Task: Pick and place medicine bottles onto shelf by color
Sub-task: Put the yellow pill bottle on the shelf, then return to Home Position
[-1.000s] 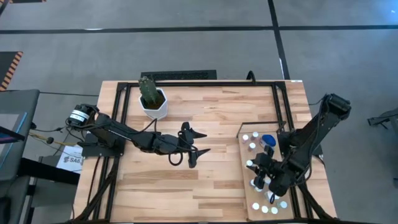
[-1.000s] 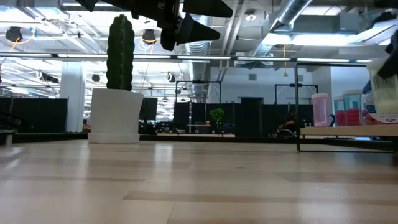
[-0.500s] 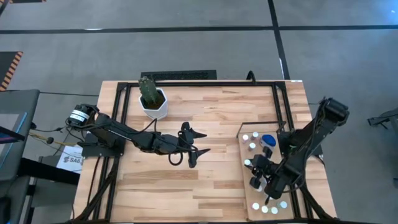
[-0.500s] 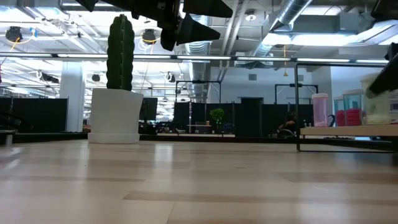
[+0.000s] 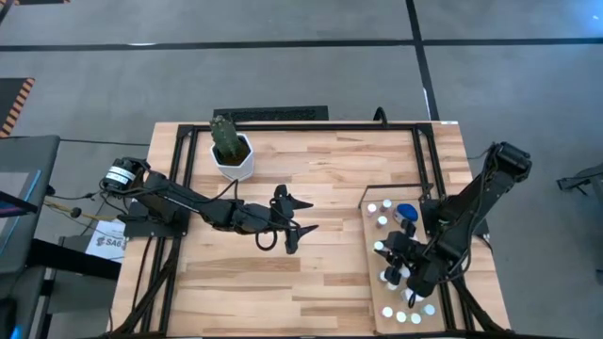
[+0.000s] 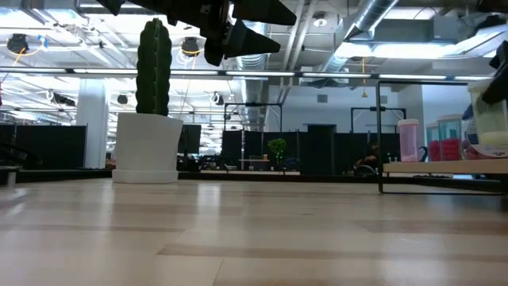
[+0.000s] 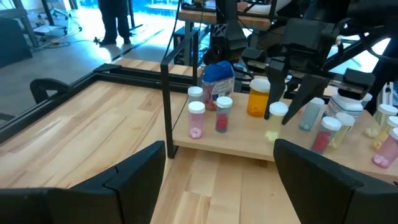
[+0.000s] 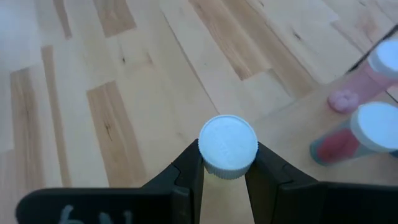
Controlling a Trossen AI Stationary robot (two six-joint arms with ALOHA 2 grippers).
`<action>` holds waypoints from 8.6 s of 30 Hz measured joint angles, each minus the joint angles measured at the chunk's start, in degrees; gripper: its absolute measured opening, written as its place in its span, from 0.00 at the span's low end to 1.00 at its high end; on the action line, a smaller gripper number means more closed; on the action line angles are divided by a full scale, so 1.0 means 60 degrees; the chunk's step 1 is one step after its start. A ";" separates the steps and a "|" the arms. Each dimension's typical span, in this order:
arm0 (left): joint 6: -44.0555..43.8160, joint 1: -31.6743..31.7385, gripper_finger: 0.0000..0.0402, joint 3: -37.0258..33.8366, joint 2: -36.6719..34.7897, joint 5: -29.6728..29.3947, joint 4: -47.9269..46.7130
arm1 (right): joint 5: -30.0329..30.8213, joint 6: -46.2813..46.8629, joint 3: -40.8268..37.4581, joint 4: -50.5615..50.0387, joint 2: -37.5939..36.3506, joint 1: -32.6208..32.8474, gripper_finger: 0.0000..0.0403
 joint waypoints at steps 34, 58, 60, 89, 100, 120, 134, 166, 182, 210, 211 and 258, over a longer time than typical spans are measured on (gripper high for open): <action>0.0029 0.0000 0.72 0.0000 0.0000 0.0000 -0.0084 | -0.0689 0.0294 0.0007 -0.0299 0.0118 -0.0018 0.43; 0.0033 0.0000 0.72 -0.0007 0.0000 0.0016 0.0226 | -0.2659 -0.0325 0.0394 -0.1075 -0.1400 -0.0767 0.60; 0.0033 0.0003 0.72 -0.0007 0.0000 0.0041 0.0328 | -0.2707 -0.0660 0.0664 -0.1277 -0.1775 -0.0852 0.60; 0.1109 -0.1771 0.72 -0.0004 -0.3632 0.0018 -0.3295 | -0.1918 -0.7753 0.0790 -0.1671 -0.4713 -0.4627 0.60; 0.1375 -0.1814 0.72 -0.0004 -0.3610 -0.0004 -0.3293 | -0.2051 -0.9537 -0.0002 -0.0046 -0.5976 -0.5614 0.59; 0.1399 -0.1814 0.72 -0.0004 -0.3603 -0.0486 -0.3630 | -0.4762 -1.2225 -0.4309 0.7473 -0.8582 -0.6840 0.59; 0.1286 -0.1814 0.72 -0.0004 -0.3599 -0.0965 -0.4057 | -0.5165 -1.2127 -0.6299 0.9899 -0.9266 -0.7216 0.59; 0.1417 -0.1810 0.72 0.0000 -0.3599 -0.1249 -0.4059 | -0.4616 -1.1744 -0.7055 1.0776 -0.9351 -0.7216 0.59; 0.1796 -0.1796 0.72 0.0000 -0.3599 -0.2800 -0.4091 | -0.4598 -1.1733 -0.7067 1.0731 -0.9344 -0.7216 0.59; -0.0058 -0.1456 0.72 -0.0039 -0.3903 -0.2976 -0.4019 | -0.4593 -1.1781 -0.7078 1.0724 -0.9340 -0.7213 0.59; -0.0161 -0.1368 0.72 -0.0111 -0.3996 -0.2964 -0.4039 | -0.4593 -1.1781 -0.7078 1.0723 -0.9340 -0.7213 0.59; 0.0821 0.0969 0.72 -0.8389 -1.5165 0.0516 -0.2621 | -0.4591 -1.1785 -0.7078 1.0724 -0.9337 -0.7213 0.59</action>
